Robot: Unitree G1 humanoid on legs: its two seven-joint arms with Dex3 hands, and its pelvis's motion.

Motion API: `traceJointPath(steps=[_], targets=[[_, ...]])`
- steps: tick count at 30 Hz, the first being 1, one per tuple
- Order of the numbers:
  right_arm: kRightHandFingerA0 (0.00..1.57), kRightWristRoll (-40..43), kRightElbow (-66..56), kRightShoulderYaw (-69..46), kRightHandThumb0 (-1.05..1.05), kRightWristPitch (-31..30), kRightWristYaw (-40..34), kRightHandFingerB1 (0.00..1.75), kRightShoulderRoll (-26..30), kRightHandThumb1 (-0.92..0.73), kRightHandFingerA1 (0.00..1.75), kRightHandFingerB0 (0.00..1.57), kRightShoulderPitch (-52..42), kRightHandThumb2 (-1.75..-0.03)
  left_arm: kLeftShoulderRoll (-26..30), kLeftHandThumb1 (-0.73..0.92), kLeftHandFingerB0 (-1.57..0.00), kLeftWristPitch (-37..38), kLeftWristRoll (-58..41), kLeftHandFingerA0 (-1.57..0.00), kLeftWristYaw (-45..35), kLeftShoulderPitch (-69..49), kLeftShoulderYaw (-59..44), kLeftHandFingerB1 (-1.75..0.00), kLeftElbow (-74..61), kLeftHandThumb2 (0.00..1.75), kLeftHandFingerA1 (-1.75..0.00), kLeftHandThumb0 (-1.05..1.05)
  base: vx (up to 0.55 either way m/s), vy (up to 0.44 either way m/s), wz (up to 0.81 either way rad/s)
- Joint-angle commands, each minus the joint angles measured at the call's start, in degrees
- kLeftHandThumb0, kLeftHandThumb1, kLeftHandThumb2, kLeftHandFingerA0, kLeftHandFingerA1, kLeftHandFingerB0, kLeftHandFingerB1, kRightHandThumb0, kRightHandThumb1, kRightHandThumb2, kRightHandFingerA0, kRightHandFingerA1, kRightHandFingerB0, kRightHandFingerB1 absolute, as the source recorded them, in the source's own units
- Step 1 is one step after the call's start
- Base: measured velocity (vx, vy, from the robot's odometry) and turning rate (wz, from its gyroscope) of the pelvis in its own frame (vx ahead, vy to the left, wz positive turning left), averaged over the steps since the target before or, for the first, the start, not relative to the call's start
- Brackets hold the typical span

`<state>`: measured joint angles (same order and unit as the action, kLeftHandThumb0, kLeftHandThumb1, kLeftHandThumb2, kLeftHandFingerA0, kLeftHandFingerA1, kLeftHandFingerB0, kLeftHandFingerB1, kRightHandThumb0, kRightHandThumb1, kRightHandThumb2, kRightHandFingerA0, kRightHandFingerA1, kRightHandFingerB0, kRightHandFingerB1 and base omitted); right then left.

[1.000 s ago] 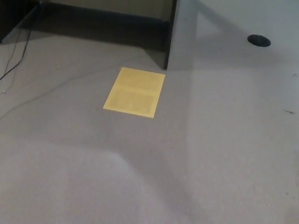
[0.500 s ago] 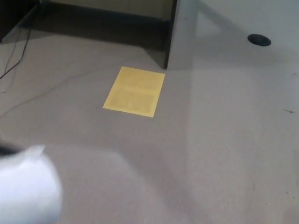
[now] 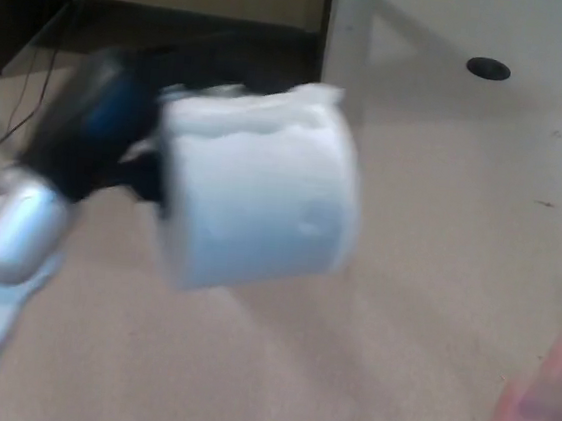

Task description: A person is holding a toilet paper roll and the robot extends its left hand to grab the roll by inserting its thumb into the gap in the middle and brings its hand down by its side. Then it extends its arm again to hand the toilet paper roll back to the person.

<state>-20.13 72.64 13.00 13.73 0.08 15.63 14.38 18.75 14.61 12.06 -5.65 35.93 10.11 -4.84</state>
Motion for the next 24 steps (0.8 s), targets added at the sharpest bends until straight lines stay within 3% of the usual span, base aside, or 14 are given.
traceJointPath(steps=[1,2,3,6,8,9,10,13,15,16,18,22,23,24], targets=[[0.68,-0.11,-0.12,-0.15,-0.43,-0.68,-0.78,0.54,0.87,-0.54,0.7,0.43,0.15,-0.86,-10.29,0.77,-0.77,-16.43,6.63,-0.81,-5.88,12.9,9.72,-1.17,-4.09,0.75,-1.57,-0.17,0.0,0.0,0.0],[0.67,0.01,-0.14,-0.25,-0.42,-0.66,-0.62,0.54,0.95,-0.54,0.71,0.42,0.19,-0.87,-11.8,0.75,-0.75,-15.44,7.8,-0.82,-5.04,13.95,10.76,-1.24,-3.45,0.77,-1.6,-0.15,0.0,0.0,0.0],[0.69,0.17,-0.16,-0.39,-0.36,-0.66,-0.39,0.42,0.96,-0.67,0.61,0.49,0.32,-0.6,-12.91,0.78,-0.73,-14.85,8.59,-0.8,-4.7,14.81,11.62,-1.25,-2.94,0.71,-1.62,-0.17,0.0,0.0,0.0],[0.7,0.5,0.08,-0.68,-0.35,-0.53,-0.01,0.42,0.61,-0.66,0.61,0.5,0.66,-0.6,-16.32,0.79,-0.74,-16.75,10.79,-0.8,-5.08,16.22,14.8,-1.23,-4.47,0.66,-1.65,-0.18,0.0,0.0,0.0],[0.69,0.26,-0.02,-0.42,-0.37,-0.88,0.18,0.41,0.41,-0.67,0.61,0.5,0.78,-0.6,-18.7,0.78,-0.81,-17.89,11.88,-0.86,-5.5,16.06,17.46,-1.05,-5.47,0.63,-1.58,-0.17,0.0,0.0,0.0],[0.68,0.15,-0.05,-0.29,-0.37,-0.81,0.24,0.41,0.39,-0.67,0.6,0.5,0.79,-0.6,-20.05,0.76,-0.79,-18.13,12.42,-0.85,-5.2,15.56,18.81,-1.17,-5.73,0.62,-1.58,-0.15,0.0,0.0,0.0],[0.68,-0.06,-0.07,-0.08,-0.37,-0.67,0.22,0.41,0.4,-0.67,0.6,0.5,0.74,-0.6,-21.39,0.76,-0.79,-17.97,13.06,-0.85,-4.58,14.81,20.14,-1.17,-5.95,0.62,-1.58,-0.15,0.0,0.0,0.0],[0.69,-0.22,0.09,0.17,-0.38,-1.24,0.14,0.41,0.12,-0.67,0.58,0.51,1.0,-0.6,-23.17,0.69,-0.85,-18.44,15.05,-0.85,-4.09,12.16,23.22,-1.01,-7.5,0.62,-1.56,-0.09,0.0,0.0,0.0],[0.69,-0.3,0.19,0.3,-0.37,-1.43,0.36,0.41,0.06,-0.66,0.61,0.5,1.46,-0.6,-23.76,0.69,-0.92,-17.98,16.22,-0.85,-4.0,11.23,24.8,-0.76,-7.61,0.63,-1.5,-0.13,0.0,0.0,0.0],[0.69,-0.3,0.2,0.34,-0.37,-1.41,0.4,0.41,-0.01,-0.66,0.61,0.5,1.52,-0.6,-23.82,0.69,-0.92,-18.44,16.65,-0.85,-4.4,11.07,25.17,-0.76,-7.9,0.63,-1.5,-0.13,0.0,0.0,0.0],[0.68,-0.3,0.18,0.45,-0.38,-1.39,1.02,0.41,-0.04,-0.67,0.58,0.49,2.08,-0.6,-24.21,0.7,-0.78,-17.15,18.05,-0.83,-3.36,9.79,26.66,-1.14,-7.29,0.6,-1.53,-0.13,0.0,0.0,0.0],[0.66,-0.02,0.41,0.17,-0.37,-1.52,1.22,0.41,-0.32,-0.67,0.55,0.49,3.25,-0.6,-23.54,0.69,-0.79,-17.32,19.58,-0.82,-4.65,9.1,27.43,-1.1,-7.78,0.61,-1.45,-0.09,0.0,0.0,0.0],[0.66,-0.13,0.27,0.27,-0.36,-0.92,1.14,0.42,-0.14,-0.67,0.55,0.49,3.11,-0.6,-23.45,0.69,-0.81,-17.83,19.95,-0.82,-4.84,8.0,27.86,-1.04,-8.34,0.62,-1.39,-0.09,0.0,0.0,0.0],[0.66,-0.23,0.2,0.36,-0.35,-0.7,1.03,0.42,-0.08,-0.67,0.56,0.49,3.03,-0.6,-23.61,0.69,-0.86,-18.35,19.97,-0.85,-4.94,7.41,27.95,-0.8,-8.74,0.62,-1.38,-0.1,0.0,0.0,0.0]])
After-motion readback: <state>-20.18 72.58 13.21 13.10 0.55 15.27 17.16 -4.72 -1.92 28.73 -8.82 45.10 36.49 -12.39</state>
